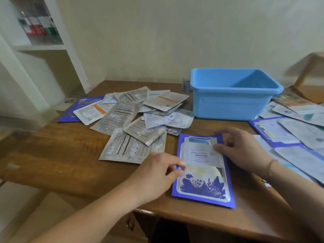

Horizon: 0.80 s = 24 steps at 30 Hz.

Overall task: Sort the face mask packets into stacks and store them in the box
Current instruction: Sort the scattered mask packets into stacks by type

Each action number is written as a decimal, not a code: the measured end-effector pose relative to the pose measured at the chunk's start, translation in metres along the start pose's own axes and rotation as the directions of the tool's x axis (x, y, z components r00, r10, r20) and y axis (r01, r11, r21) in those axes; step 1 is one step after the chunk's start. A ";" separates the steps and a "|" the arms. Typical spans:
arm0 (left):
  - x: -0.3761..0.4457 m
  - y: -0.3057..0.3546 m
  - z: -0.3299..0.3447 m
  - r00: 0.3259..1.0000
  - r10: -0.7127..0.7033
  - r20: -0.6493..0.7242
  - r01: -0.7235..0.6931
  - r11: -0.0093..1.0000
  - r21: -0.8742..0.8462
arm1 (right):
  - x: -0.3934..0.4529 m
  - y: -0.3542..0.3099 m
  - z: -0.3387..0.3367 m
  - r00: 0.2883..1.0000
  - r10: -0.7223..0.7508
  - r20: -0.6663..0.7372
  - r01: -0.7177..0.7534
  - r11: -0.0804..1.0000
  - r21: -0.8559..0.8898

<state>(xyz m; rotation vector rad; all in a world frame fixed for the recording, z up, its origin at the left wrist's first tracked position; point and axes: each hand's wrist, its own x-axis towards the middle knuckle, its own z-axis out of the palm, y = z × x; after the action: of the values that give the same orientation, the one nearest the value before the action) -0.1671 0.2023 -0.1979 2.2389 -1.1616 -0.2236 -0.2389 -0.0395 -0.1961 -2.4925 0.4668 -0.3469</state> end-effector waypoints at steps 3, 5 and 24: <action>0.002 -0.005 0.001 0.999 0.040 0.019 -0.042 0.992 0.118 | -0.001 -0.002 -0.003 1.000 -0.012 0.008 0.012 0.994 -0.109; 0.004 -0.007 -0.002 0.996 0.083 0.005 -0.083 0.986 0.144 | -0.003 -0.004 -0.003 0.999 -0.033 0.003 0.033 0.971 -0.238; 0.043 -0.056 -0.058 0.997 0.075 -0.013 -0.068 0.955 0.289 | 0.016 -0.042 0.008 0.956 -0.275 0.107 0.294 0.918 -0.265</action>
<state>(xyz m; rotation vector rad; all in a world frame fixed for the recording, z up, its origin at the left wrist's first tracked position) -0.0794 0.2178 -0.1784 2.4352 -1.3313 0.0037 -0.2114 -0.0094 -0.1759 -2.8451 0.1273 -0.3261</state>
